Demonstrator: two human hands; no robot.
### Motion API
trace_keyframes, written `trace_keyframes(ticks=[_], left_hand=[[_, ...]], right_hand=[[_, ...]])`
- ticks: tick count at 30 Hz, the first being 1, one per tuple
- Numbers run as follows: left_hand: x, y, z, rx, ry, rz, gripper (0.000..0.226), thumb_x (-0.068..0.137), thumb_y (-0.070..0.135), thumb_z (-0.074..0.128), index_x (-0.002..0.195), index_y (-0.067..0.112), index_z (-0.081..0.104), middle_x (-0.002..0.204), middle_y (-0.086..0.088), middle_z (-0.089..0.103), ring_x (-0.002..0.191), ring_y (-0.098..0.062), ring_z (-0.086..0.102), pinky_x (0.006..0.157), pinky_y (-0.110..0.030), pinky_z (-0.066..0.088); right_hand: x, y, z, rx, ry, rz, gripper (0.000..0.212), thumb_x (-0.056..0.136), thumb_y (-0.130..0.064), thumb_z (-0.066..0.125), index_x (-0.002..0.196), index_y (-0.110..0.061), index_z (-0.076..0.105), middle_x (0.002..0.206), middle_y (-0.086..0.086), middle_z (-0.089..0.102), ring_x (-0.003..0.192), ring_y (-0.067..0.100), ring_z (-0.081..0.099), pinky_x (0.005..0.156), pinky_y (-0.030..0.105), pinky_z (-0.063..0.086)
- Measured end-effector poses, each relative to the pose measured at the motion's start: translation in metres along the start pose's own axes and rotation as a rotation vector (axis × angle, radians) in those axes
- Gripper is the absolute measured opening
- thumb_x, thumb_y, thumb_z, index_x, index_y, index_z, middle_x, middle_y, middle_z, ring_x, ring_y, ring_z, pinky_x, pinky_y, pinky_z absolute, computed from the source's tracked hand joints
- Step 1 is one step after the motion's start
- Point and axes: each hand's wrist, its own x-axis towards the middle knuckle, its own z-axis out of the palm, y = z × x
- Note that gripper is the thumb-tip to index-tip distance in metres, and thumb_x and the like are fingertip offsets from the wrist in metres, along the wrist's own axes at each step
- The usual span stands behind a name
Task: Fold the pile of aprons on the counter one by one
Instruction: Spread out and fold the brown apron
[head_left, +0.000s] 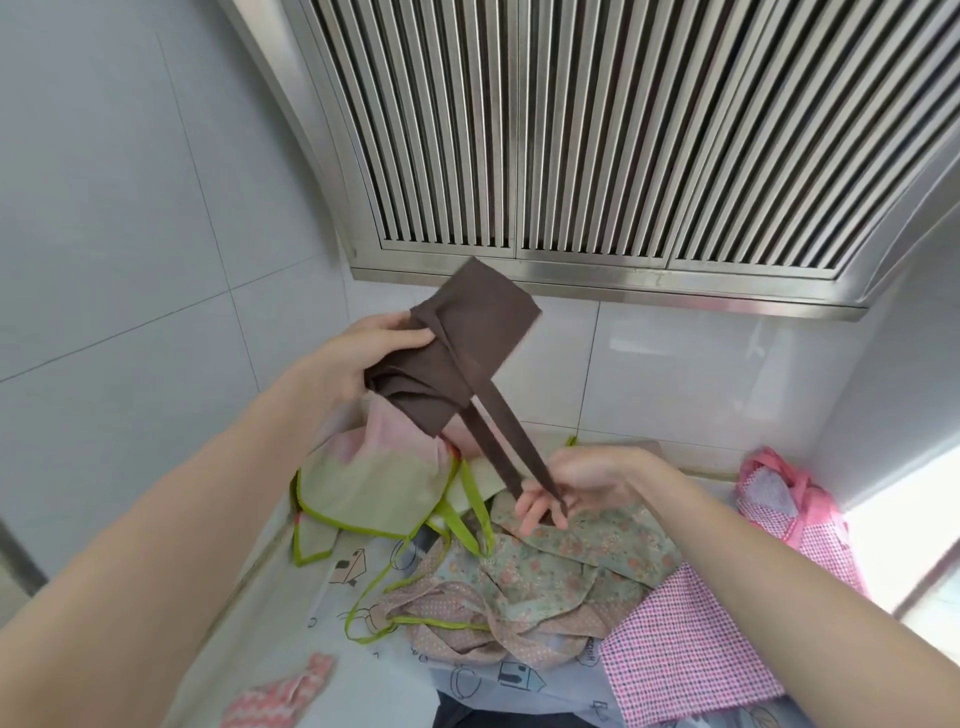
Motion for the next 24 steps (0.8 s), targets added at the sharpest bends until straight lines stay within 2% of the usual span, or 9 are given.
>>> trace_keyframes(ticks=[3,4,6,8,11,13,17,20,24], left_hand=[[-0.016,0.004,0.015,0.071,-0.287,0.016,0.027,0.082,0.006,0.064,0.106,0.019,0.062,0.090,0.003,0.073,0.076,-0.009,0.069,0.072,-0.021,0.056],[-0.019,0.004,0.020,0.065,-0.356,0.019,0.030,0.078,0.008,0.067,0.106,0.018,0.063,0.091,0.002,0.073,0.077,-0.010,0.069,0.071,-0.021,0.056],[-0.022,0.001,0.024,-0.006,-0.429,0.051,0.039,0.066,0.021,0.077,0.103,0.018,0.065,0.092,0.002,0.073,0.079,-0.010,0.069,0.072,-0.022,0.056],[-0.019,-0.005,0.025,-0.141,-0.409,0.095,0.050,0.055,0.030,0.087,0.100,0.018,0.068,0.095,0.000,0.072,0.082,-0.012,0.069,0.077,-0.025,0.056],[-0.014,-0.016,0.022,-0.332,-0.236,0.138,0.030,0.075,0.020,0.067,0.105,0.019,0.063,0.093,-0.001,0.073,0.082,-0.014,0.068,0.079,-0.028,0.055],[-0.010,-0.021,0.015,-0.423,-0.152,0.093,0.023,0.085,0.015,0.061,0.108,0.016,0.059,0.091,-0.005,0.072,0.077,-0.018,0.069,0.072,-0.032,0.058],[-0.006,-0.025,0.003,-0.131,-0.095,-0.057,0.018,0.093,0.015,0.053,0.109,0.015,0.061,0.094,-0.004,0.072,0.079,-0.015,0.069,0.075,-0.029,0.057],[-0.007,-0.020,0.008,0.171,-0.235,-0.104,0.023,0.093,0.010,0.054,0.115,0.012,0.060,0.102,-0.004,0.070,0.084,-0.014,0.068,0.076,-0.022,0.056],[-0.007,-0.007,0.023,0.450,-0.456,-0.096,0.026,0.092,0.005,0.054,0.117,0.010,0.058,0.109,-0.003,0.067,0.088,-0.011,0.067,0.076,-0.019,0.054]], right_hand=[[0.012,0.002,-0.009,-0.214,0.461,0.053,0.010,0.091,-0.010,0.054,0.087,-0.006,0.063,0.094,0.014,0.069,0.065,0.003,0.069,0.052,0.014,0.047],[0.014,0.002,-0.011,-0.126,0.649,0.027,0.012,0.090,-0.013,0.058,0.078,-0.010,0.060,0.083,0.009,0.066,0.051,-0.001,0.063,0.047,0.014,0.045],[0.018,-0.002,-0.013,0.399,0.835,-0.115,0.024,0.091,-0.023,0.060,0.071,-0.010,0.056,0.061,0.001,0.061,0.031,0.002,0.051,0.039,0.016,0.042],[0.012,-0.020,-0.010,0.969,0.749,-0.339,0.032,0.095,-0.033,0.054,0.074,-0.009,0.056,0.049,-0.003,0.055,0.032,0.005,0.048,0.036,0.016,0.039],[0.000,-0.047,-0.014,1.144,0.545,-0.565,0.037,0.099,-0.037,0.041,0.115,-0.007,0.056,0.092,0.003,0.066,0.072,0.012,0.064,0.069,0.023,0.053],[-0.014,-0.061,-0.020,1.043,0.450,-0.647,0.038,0.090,-0.040,0.056,0.113,-0.009,0.057,0.110,0.007,0.065,0.086,0.021,0.067,0.089,0.037,0.053],[-0.037,-0.078,-0.030,0.539,0.293,-0.618,0.026,0.082,-0.020,0.067,0.104,-0.011,0.056,0.095,0.010,0.065,0.080,0.026,0.068,0.080,0.042,0.057],[-0.047,-0.085,-0.033,0.096,0.276,-0.464,0.025,0.082,-0.009,0.070,0.104,-0.010,0.058,0.099,0.006,0.068,0.091,0.020,0.068,0.086,0.035,0.055],[-0.052,-0.092,-0.028,-0.286,0.348,-0.364,0.044,0.081,-0.023,0.073,0.120,-0.009,0.058,0.113,0.002,0.064,0.109,0.018,0.061,0.089,0.028,0.052]])
